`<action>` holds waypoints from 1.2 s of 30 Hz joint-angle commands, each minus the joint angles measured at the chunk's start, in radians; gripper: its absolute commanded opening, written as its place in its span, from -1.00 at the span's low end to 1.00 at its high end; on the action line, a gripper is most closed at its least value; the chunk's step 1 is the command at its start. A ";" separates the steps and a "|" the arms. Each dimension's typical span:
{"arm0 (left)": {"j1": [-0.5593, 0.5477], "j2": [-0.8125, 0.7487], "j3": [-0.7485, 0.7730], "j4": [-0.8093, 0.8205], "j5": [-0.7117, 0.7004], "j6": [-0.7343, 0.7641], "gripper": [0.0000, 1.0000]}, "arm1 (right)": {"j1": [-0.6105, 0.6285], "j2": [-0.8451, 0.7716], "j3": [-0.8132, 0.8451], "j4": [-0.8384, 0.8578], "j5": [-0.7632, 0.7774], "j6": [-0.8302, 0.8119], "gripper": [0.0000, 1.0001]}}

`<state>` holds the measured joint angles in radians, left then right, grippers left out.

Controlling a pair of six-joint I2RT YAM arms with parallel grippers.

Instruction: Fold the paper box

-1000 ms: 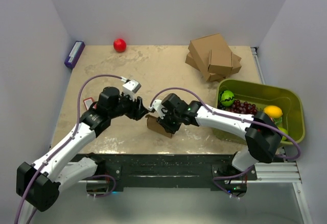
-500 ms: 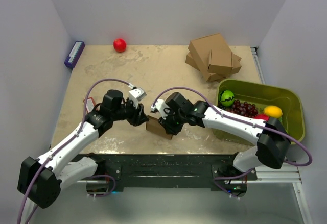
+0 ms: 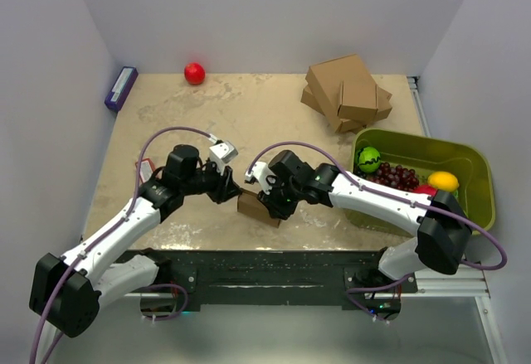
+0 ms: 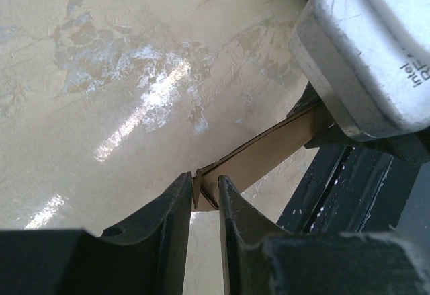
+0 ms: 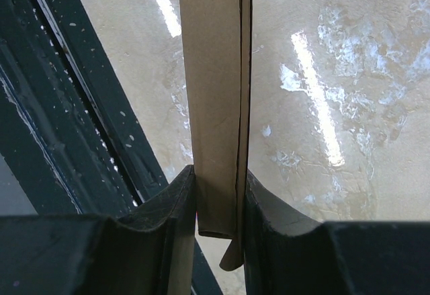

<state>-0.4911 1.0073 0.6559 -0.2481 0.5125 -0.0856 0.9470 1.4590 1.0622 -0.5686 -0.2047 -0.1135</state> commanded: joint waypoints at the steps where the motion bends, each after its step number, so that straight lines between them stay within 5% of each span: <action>1: 0.008 0.001 -0.016 0.043 0.035 0.007 -0.52 | -0.004 -0.008 0.028 -0.001 -0.021 -0.012 -0.80; 12: 0.006 -0.001 -0.024 0.052 0.043 -0.045 -1.00 | -0.002 0.012 0.033 -0.001 0.007 -0.006 -0.83; 25: -0.038 -0.098 -0.194 0.216 -0.178 -0.348 -1.00 | -0.002 0.060 0.045 0.019 0.062 0.029 -0.88; 36: -0.093 -0.180 -0.390 0.417 -0.324 -0.451 -1.00 | -0.004 0.119 0.055 0.041 0.090 0.054 -0.90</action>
<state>-0.5674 0.8494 0.3210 0.0925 0.2489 -0.4881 0.9539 1.5707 1.0756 -0.5594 -0.1909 -0.0944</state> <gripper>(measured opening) 0.015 0.305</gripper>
